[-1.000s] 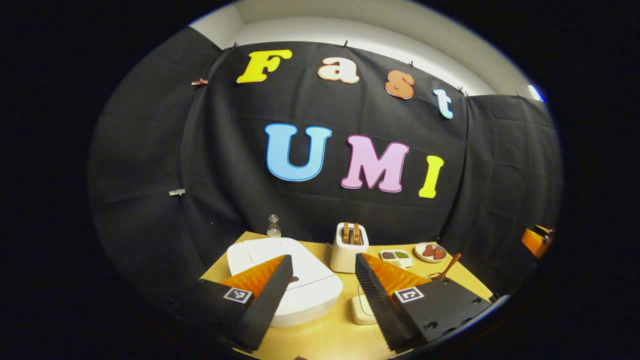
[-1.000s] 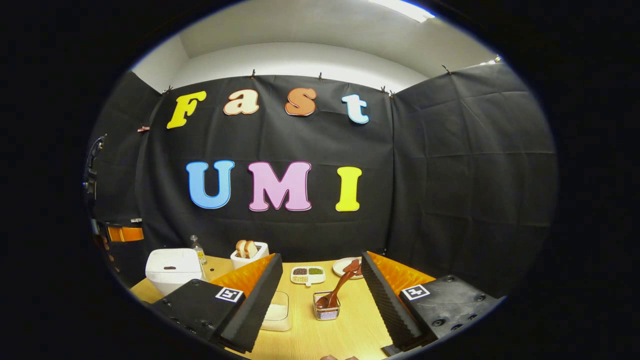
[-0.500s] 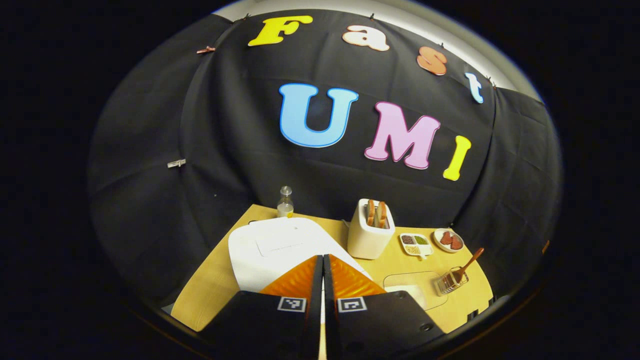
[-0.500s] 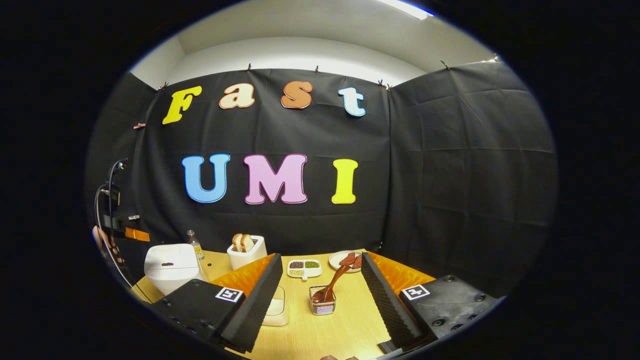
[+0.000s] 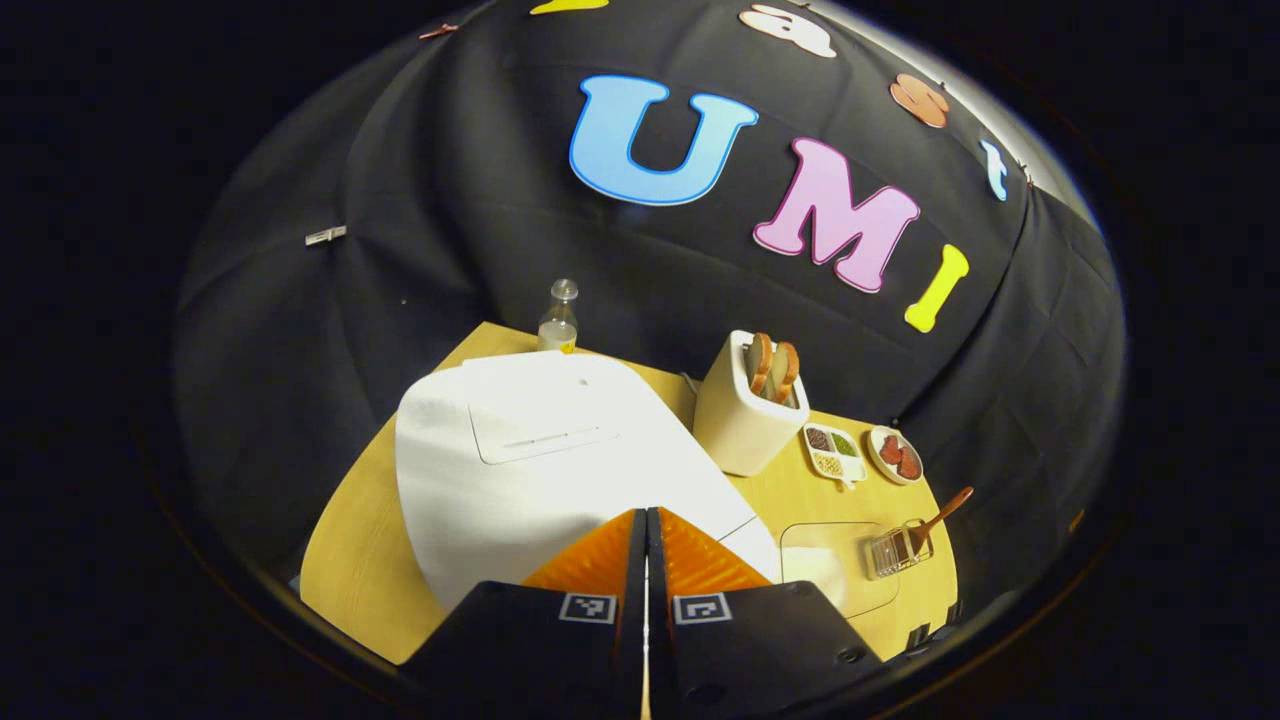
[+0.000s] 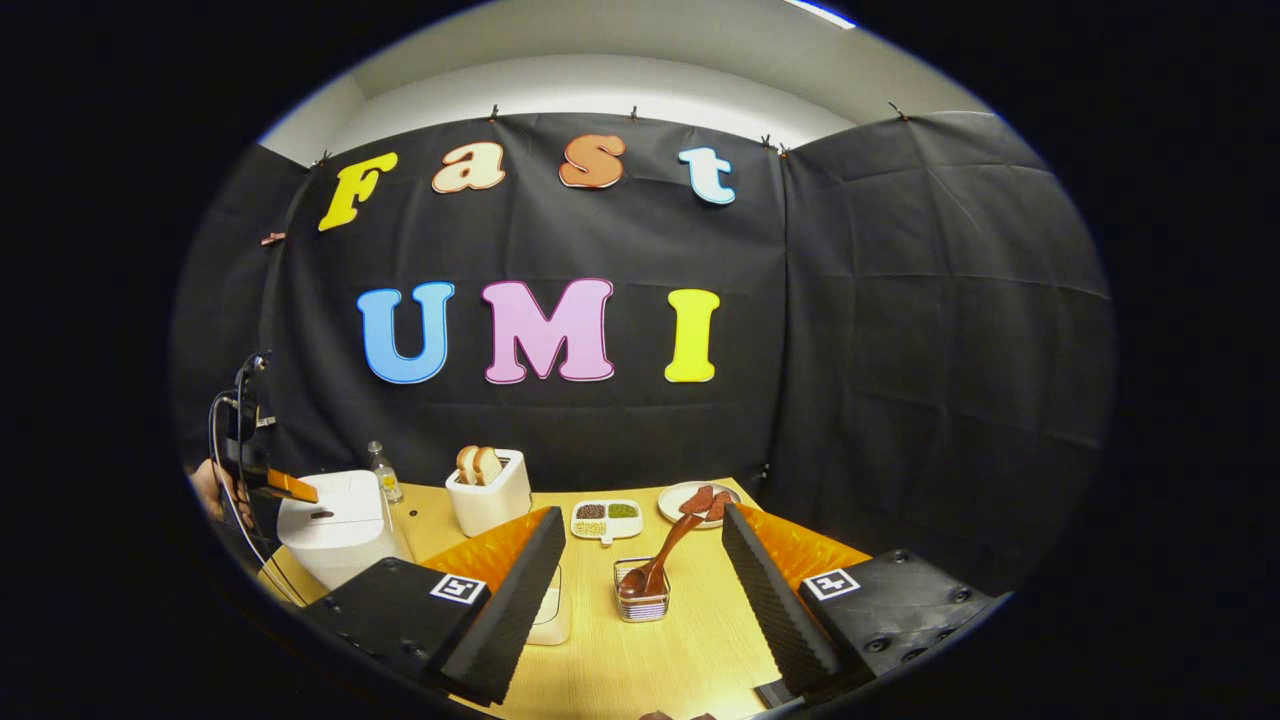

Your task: Close the left gripper, press the button to open the rice cooker; take a wooden spoon from the chopstick holder with the right hand, scoop a spoonful of rice and pour it into the rice cooker, then put the wooden spoon back into the chopstick holder.

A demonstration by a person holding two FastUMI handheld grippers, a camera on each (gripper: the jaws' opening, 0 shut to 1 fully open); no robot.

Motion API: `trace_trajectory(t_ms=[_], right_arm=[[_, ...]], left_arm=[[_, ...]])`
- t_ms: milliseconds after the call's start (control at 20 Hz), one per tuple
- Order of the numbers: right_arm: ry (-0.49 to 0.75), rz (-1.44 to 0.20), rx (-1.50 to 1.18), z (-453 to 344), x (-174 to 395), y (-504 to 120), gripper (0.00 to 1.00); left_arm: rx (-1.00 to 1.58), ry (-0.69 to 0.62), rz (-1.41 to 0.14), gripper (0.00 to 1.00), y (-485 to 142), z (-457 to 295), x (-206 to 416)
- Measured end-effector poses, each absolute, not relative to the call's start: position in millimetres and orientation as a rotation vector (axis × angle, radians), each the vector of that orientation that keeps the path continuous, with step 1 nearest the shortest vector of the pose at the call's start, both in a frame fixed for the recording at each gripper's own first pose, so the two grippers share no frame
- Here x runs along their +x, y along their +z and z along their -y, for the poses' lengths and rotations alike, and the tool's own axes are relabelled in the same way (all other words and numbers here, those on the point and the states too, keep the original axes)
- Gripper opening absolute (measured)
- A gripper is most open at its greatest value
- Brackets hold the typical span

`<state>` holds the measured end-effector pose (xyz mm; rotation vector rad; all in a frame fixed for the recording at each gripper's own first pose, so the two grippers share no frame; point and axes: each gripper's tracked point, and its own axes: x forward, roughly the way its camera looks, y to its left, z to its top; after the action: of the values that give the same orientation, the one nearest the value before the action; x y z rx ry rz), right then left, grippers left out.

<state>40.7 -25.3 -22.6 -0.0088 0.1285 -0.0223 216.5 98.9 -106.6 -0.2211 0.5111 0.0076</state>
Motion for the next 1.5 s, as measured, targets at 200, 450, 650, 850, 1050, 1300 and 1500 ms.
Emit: trace_trajectory(t_ms=[200,450,650,850,1050,1300,1500], right_arm=[[-0.015,-0.176,0.015,35.2,56.0,-37.9,0.99],[0.007,-0.198,0.049,39.3,78.5,-45.9,0.99],[0.016,-0.202,0.066,45.5,89.0,-49.7,0.99],[0.010,-0.212,0.064,62.0,101.0,-60.6,0.99],[0.014,-0.233,0.083,73.8,120.2,-73.7,0.98],[0.041,-0.262,0.080,81.3,152.1,-93.1,0.98],[0.075,-0.324,0.085,85.4,180.0,-121.9,0.98]], left_arm=[[-0.213,0.040,-0.540,0.07,-121.3,-101.1,224.4],[-0.168,0.086,-0.569,0.08,-124.5,-100.1,224.6],[-0.138,0.144,-0.547,0.08,-113.5,-102.3,224.4],[-0.036,0.226,-0.371,0.07,-43.3,-107.7,222.8],[0.073,0.299,-0.189,0.07,38.7,-111.5,212.7],[0.081,0.308,-0.025,0.07,96.7,-83.4,180.0],[0.102,0.327,-0.004,0.08,99.1,-57.7,147.1]])
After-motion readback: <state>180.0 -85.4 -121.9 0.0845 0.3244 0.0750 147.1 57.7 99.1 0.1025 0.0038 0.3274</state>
